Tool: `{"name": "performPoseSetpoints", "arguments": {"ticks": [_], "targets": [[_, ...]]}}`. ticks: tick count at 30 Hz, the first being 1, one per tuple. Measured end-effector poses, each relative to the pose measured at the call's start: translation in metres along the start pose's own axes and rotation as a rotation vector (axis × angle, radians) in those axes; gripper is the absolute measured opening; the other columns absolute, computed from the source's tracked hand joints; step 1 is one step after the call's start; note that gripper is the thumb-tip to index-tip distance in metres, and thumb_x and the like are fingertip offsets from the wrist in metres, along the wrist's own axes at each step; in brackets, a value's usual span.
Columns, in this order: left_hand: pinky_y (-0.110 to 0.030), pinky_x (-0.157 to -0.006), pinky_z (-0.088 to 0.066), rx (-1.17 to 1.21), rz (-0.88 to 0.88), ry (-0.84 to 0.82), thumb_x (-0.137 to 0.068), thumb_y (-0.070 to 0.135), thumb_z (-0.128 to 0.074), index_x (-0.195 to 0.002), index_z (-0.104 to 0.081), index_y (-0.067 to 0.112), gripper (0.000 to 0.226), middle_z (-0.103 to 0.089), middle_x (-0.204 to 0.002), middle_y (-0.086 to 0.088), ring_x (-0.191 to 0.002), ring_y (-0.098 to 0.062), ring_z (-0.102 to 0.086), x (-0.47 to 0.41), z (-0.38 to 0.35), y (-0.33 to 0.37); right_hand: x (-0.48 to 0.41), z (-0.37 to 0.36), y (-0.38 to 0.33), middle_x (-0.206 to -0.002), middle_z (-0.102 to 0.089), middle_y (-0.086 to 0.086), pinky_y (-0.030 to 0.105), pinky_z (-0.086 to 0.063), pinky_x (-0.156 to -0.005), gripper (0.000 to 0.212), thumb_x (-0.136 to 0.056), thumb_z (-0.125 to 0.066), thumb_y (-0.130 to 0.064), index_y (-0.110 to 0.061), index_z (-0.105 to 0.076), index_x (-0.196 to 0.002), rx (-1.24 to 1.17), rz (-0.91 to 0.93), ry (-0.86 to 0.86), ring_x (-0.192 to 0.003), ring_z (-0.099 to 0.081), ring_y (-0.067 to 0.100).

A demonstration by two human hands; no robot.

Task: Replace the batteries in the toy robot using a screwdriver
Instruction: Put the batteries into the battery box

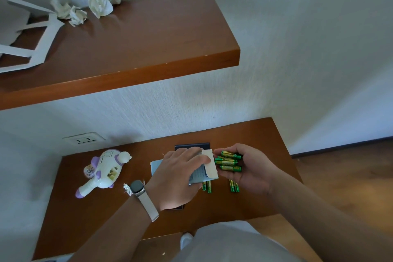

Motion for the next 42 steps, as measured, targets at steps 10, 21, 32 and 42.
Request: {"name": "performPoseSetpoints", "arguments": {"ticks": [10,21,32,42], "targets": [[-0.038,-0.103,-0.036,0.007,-0.018,-0.005,-0.079,0.041,-0.069,-0.132,-0.048,0.036,0.057,-0.053,-0.144,0.005,-0.130,-0.020,-0.048,-0.010,0.000,0.012,0.001,0.001,0.007,-0.117,-0.066,0.030,0.044,-0.060,-0.069,0.028,-0.097,-0.054,-0.015,0.001,-0.066,-0.117,-0.012,-0.076,-0.016,-0.101,-0.069,0.044],[-0.042,-0.092,-0.052,-0.154,-0.131,-0.007,-0.070,0.040,-0.082,-0.122,-0.053,0.035,0.060,-0.062,-0.133,0.002,-0.117,-0.022,-0.061,-0.008,-0.003,0.024,0.000,0.004,0.012,-0.109,-0.068,0.031,0.047,-0.059,-0.068,0.029,-0.096,-0.058,-0.019,0.001,-0.063,-0.116,-0.040,-0.113,-0.006,-0.093,-0.071,0.044],[-0.038,-0.096,-0.043,-0.058,-0.045,-0.038,-0.073,0.041,-0.075,-0.125,-0.046,0.040,0.059,-0.059,-0.137,0.004,-0.122,-0.020,-0.057,-0.003,-0.008,0.018,0.009,0.003,0.015,-0.114,-0.067,0.029,0.042,-0.060,-0.068,0.034,-0.085,-0.066,-0.007,0.001,-0.065,-0.118,-0.007,-0.109,-0.130,-0.105,-0.068,0.043],[-0.014,-0.099,-0.021,0.140,0.012,-0.045,-0.078,0.040,-0.073,-0.134,-0.053,0.034,0.060,-0.050,-0.145,0.010,-0.126,0.003,-0.030,0.003,-0.013,0.009,0.010,0.009,0.010,-0.112,-0.071,0.023,0.037,-0.060,-0.072,0.033,-0.090,-0.053,0.009,-0.005,-0.075,-0.110,0.153,-0.087,-0.159,-0.106,-0.069,0.038]]}}
Point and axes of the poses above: each hand's wrist, its own x-axis away from the middle knuckle, its own z-axis out of the back of the hand, y = z × x, the point moved 8 cm from there along -x, towards the middle knuckle
